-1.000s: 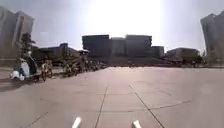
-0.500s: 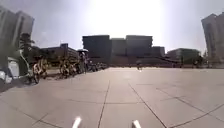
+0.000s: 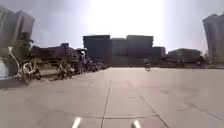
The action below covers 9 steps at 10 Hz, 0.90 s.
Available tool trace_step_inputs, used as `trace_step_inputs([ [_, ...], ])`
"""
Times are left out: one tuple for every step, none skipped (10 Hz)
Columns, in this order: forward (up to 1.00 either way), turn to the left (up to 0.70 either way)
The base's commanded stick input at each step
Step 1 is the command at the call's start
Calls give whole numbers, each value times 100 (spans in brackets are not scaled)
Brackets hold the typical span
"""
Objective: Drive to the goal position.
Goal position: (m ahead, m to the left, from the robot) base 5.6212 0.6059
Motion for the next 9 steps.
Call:
trace_step_inputs([
  [100, 0],
  [100, 0],
  [100, 0],
  [100, 0],
  [100, 0],
  [100, 0],
  [100, 0],
  [100, 0],
  [100, 0],
])
